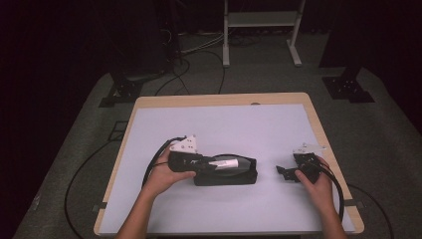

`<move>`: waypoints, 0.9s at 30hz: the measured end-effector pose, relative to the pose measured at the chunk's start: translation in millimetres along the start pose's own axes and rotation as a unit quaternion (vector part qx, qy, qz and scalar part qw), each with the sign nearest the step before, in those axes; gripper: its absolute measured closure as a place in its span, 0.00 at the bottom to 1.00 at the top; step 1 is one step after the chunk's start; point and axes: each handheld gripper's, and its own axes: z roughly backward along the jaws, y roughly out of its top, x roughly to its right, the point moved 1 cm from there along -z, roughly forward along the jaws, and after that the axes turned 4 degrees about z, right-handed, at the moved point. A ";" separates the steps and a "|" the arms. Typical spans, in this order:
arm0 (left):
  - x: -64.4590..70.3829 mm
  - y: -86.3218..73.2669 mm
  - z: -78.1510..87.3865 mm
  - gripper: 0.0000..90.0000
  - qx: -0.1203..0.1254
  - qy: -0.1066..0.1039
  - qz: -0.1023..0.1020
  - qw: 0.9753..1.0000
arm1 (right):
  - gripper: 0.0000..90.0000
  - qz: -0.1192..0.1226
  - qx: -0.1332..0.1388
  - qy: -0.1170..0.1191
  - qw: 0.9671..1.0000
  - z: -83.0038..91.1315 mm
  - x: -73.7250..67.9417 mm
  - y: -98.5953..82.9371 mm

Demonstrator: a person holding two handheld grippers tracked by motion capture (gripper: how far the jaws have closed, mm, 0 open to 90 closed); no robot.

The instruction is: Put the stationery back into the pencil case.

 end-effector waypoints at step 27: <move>-7.1 -5.9 -18.8 0.78 -0.025 0.008 0.015 1.000 | 0.11 0.000 0.000 0.000 1.000 0.0 0.0 0.0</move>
